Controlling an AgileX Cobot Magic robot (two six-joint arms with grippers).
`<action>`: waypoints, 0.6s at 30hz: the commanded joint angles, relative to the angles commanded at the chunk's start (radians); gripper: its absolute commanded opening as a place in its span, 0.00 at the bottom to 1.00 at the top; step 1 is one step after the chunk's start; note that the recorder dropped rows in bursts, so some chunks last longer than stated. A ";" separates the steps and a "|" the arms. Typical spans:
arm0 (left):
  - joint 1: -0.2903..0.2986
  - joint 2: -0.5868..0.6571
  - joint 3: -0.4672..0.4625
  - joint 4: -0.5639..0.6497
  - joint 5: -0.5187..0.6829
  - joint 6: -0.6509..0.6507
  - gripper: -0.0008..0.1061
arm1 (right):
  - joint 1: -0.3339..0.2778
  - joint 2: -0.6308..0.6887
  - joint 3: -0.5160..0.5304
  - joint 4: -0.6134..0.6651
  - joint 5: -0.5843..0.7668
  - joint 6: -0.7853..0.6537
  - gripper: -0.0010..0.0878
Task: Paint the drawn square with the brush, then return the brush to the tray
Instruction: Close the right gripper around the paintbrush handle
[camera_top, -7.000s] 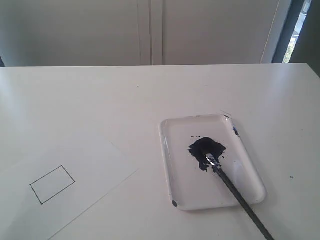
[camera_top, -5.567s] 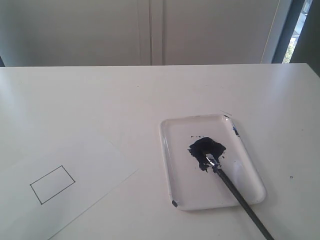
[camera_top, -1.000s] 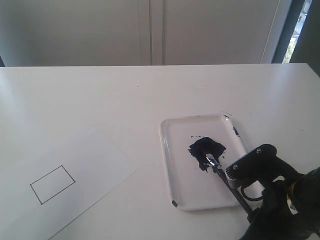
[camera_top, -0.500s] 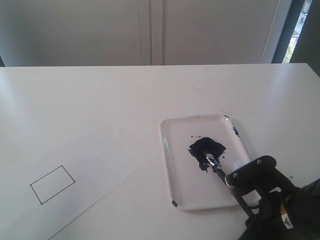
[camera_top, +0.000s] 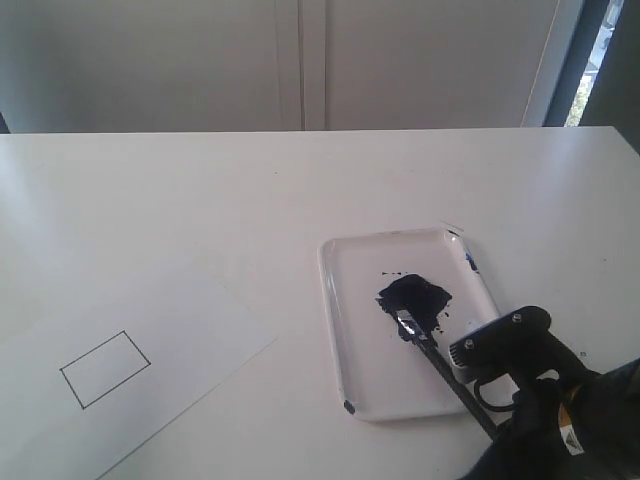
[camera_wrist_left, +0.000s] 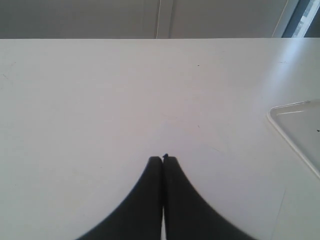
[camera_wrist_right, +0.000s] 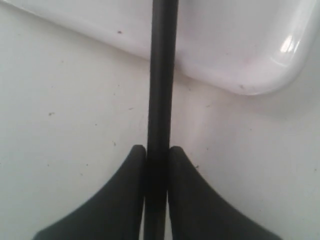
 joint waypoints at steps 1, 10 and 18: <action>0.000 0.000 0.000 0.000 0.000 0.000 0.01 | 0.000 0.000 0.000 0.000 0.000 0.008 0.17; 0.000 0.000 0.000 0.000 0.000 0.000 0.01 | 0.000 0.000 0.000 -0.105 0.015 0.157 0.01; 0.000 0.000 0.000 0.000 0.000 0.000 0.01 | 0.000 -0.017 -0.004 -0.105 0.062 0.161 0.01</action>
